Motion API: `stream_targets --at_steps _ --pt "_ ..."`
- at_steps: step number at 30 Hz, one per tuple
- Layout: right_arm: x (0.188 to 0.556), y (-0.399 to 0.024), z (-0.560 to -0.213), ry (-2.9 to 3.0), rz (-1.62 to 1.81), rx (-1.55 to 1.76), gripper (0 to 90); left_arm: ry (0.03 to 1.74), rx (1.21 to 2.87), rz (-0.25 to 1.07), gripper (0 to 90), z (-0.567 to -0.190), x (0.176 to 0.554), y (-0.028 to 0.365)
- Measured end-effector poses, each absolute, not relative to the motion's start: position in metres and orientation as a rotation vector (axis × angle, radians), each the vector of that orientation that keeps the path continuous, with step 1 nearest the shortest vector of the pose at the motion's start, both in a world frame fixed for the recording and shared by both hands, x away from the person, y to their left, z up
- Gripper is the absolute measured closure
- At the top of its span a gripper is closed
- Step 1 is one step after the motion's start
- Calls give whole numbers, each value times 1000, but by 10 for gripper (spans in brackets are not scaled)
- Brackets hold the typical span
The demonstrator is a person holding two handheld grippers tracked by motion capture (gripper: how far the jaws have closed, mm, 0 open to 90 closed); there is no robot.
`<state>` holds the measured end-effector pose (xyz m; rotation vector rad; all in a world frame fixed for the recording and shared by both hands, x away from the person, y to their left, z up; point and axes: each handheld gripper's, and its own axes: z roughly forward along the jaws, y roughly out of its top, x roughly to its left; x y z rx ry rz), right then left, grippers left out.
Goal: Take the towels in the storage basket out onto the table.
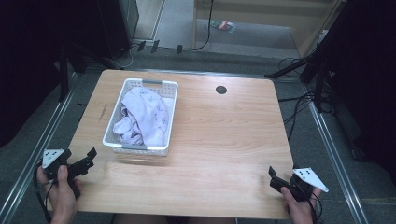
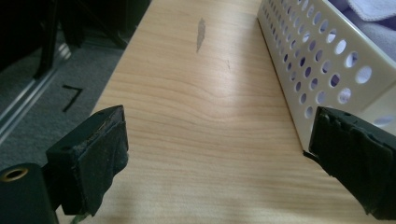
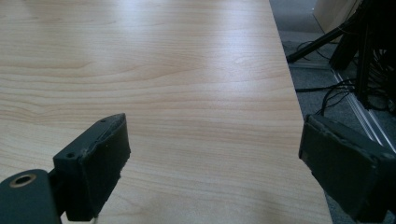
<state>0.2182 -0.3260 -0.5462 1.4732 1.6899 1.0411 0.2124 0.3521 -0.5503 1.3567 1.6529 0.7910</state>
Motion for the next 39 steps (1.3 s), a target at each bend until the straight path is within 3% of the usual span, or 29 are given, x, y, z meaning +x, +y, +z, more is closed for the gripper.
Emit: stream_targets --at_steps 6,11,19,39 --pt "218 -326 -546 1688 1043 1475 87 1678 1346 769 51 -547 214 353" --pt "218 -326 -546 1687 1042 1475 87 1622 1368 735 0 -530 210 348" --pt "218 -326 -546 1683 1038 1476 88 1535 1428 723 0 -493 218 324" --pt "218 -327 -546 1683 1043 1479 89 1495 1765 675 0 -431 301 268"
